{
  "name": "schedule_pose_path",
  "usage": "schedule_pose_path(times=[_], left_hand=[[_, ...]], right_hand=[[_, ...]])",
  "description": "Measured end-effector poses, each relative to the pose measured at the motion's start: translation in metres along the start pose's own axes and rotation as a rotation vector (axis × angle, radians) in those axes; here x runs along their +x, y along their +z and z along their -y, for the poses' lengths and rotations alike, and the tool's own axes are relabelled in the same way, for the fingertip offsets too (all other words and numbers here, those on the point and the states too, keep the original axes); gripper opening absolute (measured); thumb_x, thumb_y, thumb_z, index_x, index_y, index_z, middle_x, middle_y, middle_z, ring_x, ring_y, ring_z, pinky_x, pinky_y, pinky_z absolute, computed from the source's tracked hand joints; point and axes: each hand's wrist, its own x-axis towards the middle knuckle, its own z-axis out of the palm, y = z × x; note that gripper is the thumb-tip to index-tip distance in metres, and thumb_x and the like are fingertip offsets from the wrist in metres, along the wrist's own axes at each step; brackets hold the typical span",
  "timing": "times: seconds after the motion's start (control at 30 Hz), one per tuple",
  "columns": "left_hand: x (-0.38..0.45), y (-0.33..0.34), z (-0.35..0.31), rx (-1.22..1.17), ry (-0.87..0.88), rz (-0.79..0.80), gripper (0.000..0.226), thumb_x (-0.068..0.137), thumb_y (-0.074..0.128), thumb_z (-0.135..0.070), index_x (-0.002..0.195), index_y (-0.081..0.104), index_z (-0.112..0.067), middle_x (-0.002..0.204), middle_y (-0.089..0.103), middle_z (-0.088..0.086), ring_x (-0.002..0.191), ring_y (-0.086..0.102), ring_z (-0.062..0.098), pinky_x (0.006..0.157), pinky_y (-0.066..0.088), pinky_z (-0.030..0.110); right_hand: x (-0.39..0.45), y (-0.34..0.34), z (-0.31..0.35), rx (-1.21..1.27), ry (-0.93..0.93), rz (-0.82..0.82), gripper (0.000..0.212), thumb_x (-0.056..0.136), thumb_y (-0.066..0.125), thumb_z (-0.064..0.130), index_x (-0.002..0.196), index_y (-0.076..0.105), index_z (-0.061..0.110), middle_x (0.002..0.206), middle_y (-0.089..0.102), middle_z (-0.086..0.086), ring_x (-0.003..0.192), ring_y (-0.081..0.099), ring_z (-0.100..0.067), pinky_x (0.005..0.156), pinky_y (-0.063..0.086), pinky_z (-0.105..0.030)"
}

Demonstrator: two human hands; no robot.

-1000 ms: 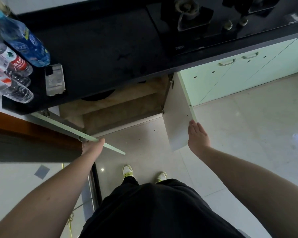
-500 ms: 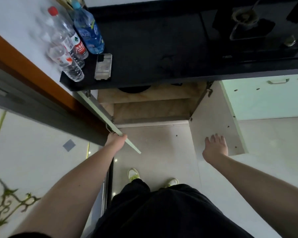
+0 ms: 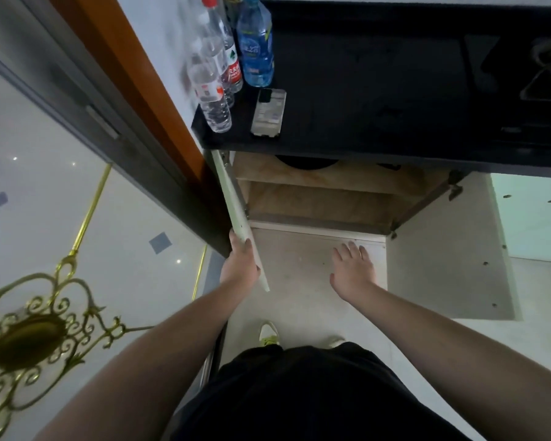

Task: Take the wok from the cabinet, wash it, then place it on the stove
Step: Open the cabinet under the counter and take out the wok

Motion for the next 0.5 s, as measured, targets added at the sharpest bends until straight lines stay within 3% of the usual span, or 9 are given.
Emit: schedule_pose_path(times=[0.1,0.2,0.23,0.3,0.33,0.43,0.5], left_hand=[[-0.009,-0.003,0.032,0.014,0.032,0.009,0.071,0.094,0.058,-0.017,0.154,0.021,-0.011,0.16,0.004,0.023,0.114,0.06,0.03,0.092,0.051,0.031],[-0.02,-0.032,0.064,0.135,0.059,-0.049,0.05,0.097,0.045,-0.026,0.147,0.041,-0.024,0.145,0.049,0.008,0.138,0.037,0.016,0.114,0.026,0.029],[-0.022,-0.032,0.074,0.128,0.012,0.04,0.048,0.097,0.045,-0.022,0.144,0.046,-0.014,0.141,0.05,0.015,0.142,0.031,0.025,0.117,0.025,0.034],[-0.017,-0.014,0.102,0.263,0.118,0.04,0.051,0.095,0.053,-0.009,0.14,0.04,0.01,0.145,0.033,0.035,0.142,0.018,0.052,0.116,0.028,0.049],[-0.017,-0.012,0.11,0.271,0.144,0.073,0.055,0.096,0.053,-0.011,0.144,0.035,0.008,0.149,0.027,0.034,0.142,0.017,0.052,0.115,0.029,0.051],[-0.022,-0.038,0.116,-0.061,0.056,0.113,0.058,0.101,0.024,-0.048,0.155,0.017,-0.03,0.161,0.023,0.001,0.147,0.022,0.029,0.117,0.025,0.047],[-0.018,-0.034,0.127,0.012,0.126,0.052,0.057,0.102,0.021,-0.046,0.156,0.013,-0.031,0.163,0.016,-0.002,0.148,0.018,0.024,0.118,0.022,0.045]], right_hand=[[0.007,-0.01,0.032,-0.027,-0.048,-0.03,0.06,0.099,0.033,0.032,0.152,0.017,0.009,0.16,0.019,-0.011,0.147,0.01,-0.03,0.12,0.008,-0.043],[0.013,-0.018,0.059,-0.064,-0.093,-0.037,0.061,0.098,0.034,0.033,0.151,0.017,0.009,0.158,0.021,-0.011,0.146,0.013,-0.031,0.119,0.01,-0.043],[0.015,-0.021,0.067,-0.072,-0.103,-0.034,0.061,0.098,0.034,0.033,0.151,0.017,0.009,0.158,0.021,-0.01,0.146,0.013,-0.03,0.119,0.011,-0.042],[0.019,-0.026,0.081,-0.076,-0.116,-0.035,0.061,0.097,0.035,0.032,0.151,0.017,0.01,0.158,0.021,-0.01,0.146,0.013,-0.029,0.119,0.012,-0.042],[0.02,-0.027,0.087,-0.077,-0.121,-0.041,0.06,0.097,0.034,0.031,0.151,0.018,0.01,0.158,0.021,-0.009,0.146,0.013,-0.029,0.119,0.012,-0.041],[0.023,-0.029,0.103,-0.092,-0.138,-0.05,0.058,0.098,0.032,0.028,0.152,0.018,0.01,0.159,0.021,-0.009,0.146,0.013,-0.028,0.119,0.012,-0.041],[0.024,-0.031,0.109,-0.098,-0.139,-0.045,0.058,0.098,0.032,0.029,0.152,0.019,0.011,0.158,0.022,-0.008,0.146,0.013,-0.028,0.119,0.012,-0.04]])
